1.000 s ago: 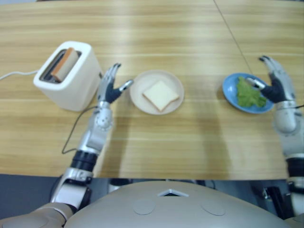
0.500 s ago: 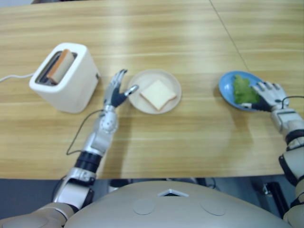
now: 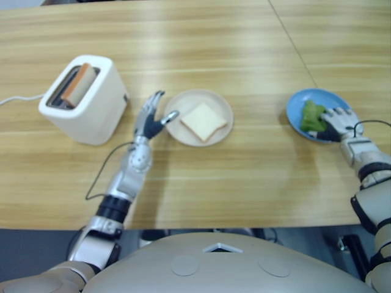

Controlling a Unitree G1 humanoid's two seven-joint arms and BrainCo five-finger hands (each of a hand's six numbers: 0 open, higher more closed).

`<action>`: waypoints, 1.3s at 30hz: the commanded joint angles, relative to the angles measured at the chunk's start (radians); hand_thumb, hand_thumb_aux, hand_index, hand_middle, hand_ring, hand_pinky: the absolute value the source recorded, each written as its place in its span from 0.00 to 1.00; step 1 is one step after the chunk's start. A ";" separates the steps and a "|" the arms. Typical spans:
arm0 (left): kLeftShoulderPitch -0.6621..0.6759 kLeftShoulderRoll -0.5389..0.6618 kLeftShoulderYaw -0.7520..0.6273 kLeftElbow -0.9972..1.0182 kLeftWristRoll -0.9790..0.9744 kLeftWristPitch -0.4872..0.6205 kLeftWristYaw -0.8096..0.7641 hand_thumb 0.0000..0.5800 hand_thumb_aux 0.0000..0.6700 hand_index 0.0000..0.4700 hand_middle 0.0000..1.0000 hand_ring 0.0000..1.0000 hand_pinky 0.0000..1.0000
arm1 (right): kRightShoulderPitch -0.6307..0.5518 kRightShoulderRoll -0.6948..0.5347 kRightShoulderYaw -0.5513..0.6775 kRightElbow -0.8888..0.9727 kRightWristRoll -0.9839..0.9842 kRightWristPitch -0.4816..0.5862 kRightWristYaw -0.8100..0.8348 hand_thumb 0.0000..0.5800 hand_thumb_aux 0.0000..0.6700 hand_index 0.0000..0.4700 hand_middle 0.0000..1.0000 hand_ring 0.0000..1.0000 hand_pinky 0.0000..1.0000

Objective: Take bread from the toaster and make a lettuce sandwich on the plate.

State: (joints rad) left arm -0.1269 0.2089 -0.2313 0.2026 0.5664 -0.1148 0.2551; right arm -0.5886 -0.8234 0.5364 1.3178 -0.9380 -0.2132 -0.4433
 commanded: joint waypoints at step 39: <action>-0.030 0.001 0.056 0.110 -0.099 -0.058 -0.005 0.00 0.00 0.00 0.00 0.00 0.00 | -0.042 0.457 0.078 -0.585 -0.048 -0.005 0.075 1.00 1.00 0.98 1.00 1.00 1.00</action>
State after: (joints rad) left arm -0.1561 0.2079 -0.1748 0.2903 0.4703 -0.1723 0.2542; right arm -0.6073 -0.3935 0.5760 0.6132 -0.9639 -0.2009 -0.3505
